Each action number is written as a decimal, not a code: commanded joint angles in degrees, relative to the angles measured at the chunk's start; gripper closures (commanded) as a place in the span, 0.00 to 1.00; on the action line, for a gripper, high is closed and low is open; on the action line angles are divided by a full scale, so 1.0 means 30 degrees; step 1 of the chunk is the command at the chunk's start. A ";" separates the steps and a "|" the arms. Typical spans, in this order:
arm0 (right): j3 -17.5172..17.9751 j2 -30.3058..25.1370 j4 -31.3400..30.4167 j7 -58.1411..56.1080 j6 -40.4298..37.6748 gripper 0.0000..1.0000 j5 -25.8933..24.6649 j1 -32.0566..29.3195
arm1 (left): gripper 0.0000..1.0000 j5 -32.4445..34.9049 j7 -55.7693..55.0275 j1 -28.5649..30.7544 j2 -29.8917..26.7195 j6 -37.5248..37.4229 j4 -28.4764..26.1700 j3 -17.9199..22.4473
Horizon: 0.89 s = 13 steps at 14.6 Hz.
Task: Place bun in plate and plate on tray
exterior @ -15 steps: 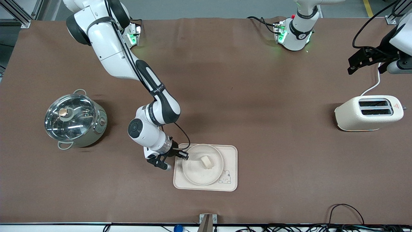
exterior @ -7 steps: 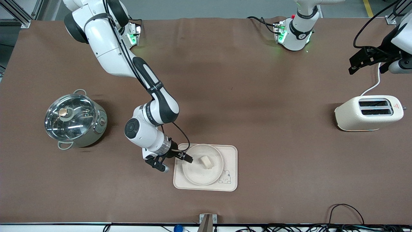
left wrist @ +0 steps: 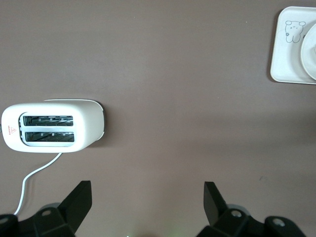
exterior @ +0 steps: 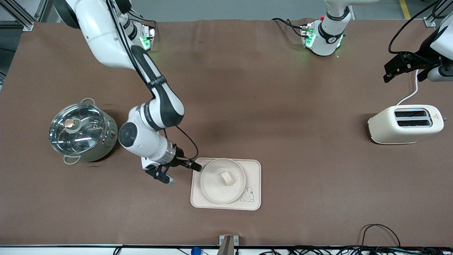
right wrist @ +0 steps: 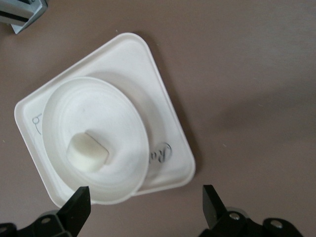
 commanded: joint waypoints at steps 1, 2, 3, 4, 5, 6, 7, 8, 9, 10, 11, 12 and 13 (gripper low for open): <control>-0.0003 -0.5077 -0.5186 0.0270 -0.0886 0.00 -0.0703 -0.0059 | 0.00 0.0072 0.0028 0.0021 0.0000 0.0164 0.0123 -0.0029; -0.0119 -0.6220 -0.5717 0.0211 -0.1878 0.00 -0.1197 -0.0118 | 0.00 0.0072 0.0028 0.0021 0.0000 0.0164 0.0123 -0.0029; -0.0352 -0.7392 -0.5751 0.0297 -0.3744 0.00 -0.2827 -0.0205 | 0.00 0.0072 0.0028 0.0021 0.0029 0.0164 0.0123 -0.0029; -0.0500 -0.8302 -0.5665 0.0385 -0.5532 0.00 -0.4612 -0.0322 | 0.00 0.0072 0.0028 0.0021 0.0116 0.0164 0.0123 -0.0029; -0.0530 -0.9269 -0.5635 0.0357 -0.6855 0.00 -0.6022 -0.0584 | 0.00 0.0072 0.0028 0.0021 0.0146 0.0193 0.0152 -0.0029; -0.0560 -1.0090 -0.5692 0.0212 -0.7506 0.00 -0.6616 -0.1138 | 0.00 0.0072 0.0028 -0.0008 0.0147 0.0193 0.0123 -0.0058; -0.0560 -1.0766 -0.5664 -0.0312 -0.8209 0.00 -0.6912 -0.1811 | 0.00 0.0072 0.0028 -0.0008 0.0147 0.0193 0.0123 -0.0087; -0.0531 -1.1353 -0.5606 -0.1738 -0.8709 0.00 -0.7147 -0.2455 | 0.00 0.0072 0.0028 -0.0008 0.0147 0.0193 0.0152 -0.0117; -0.0531 -1.1968 -0.5576 -0.3522 -0.9381 0.00 -0.7179 -0.3100 | 0.00 0.0072 0.0028 0.0021 0.0147 0.0193 0.0181 -0.0117; -0.0560 -1.2554 -0.5576 -0.4497 -0.9997 0.00 -0.7208 -0.3687 | 0.00 0.0072 0.0028 -0.0008 0.0147 0.0222 0.0268 -0.0146; -0.0531 -1.3256 -0.5547 -0.5087 -1.0583 0.00 -0.7411 -0.4446 | 0.00 0.0072 0.0028 -0.0066 0.0176 0.0223 0.0269 -0.0146; -0.0502 -1.3901 -0.5430 -0.5789 -1.1111 0.00 -0.7819 -0.5092 | 0.00 0.0072 0.0028 -0.0095 0.0176 0.0223 0.0269 -0.0175; -0.0472 -1.4400 -0.5284 -0.7043 -1.2015 0.00 -0.8085 -0.5824 | 0.00 0.0072 0.0057 -0.0125 0.0176 0.0194 0.0240 -0.0204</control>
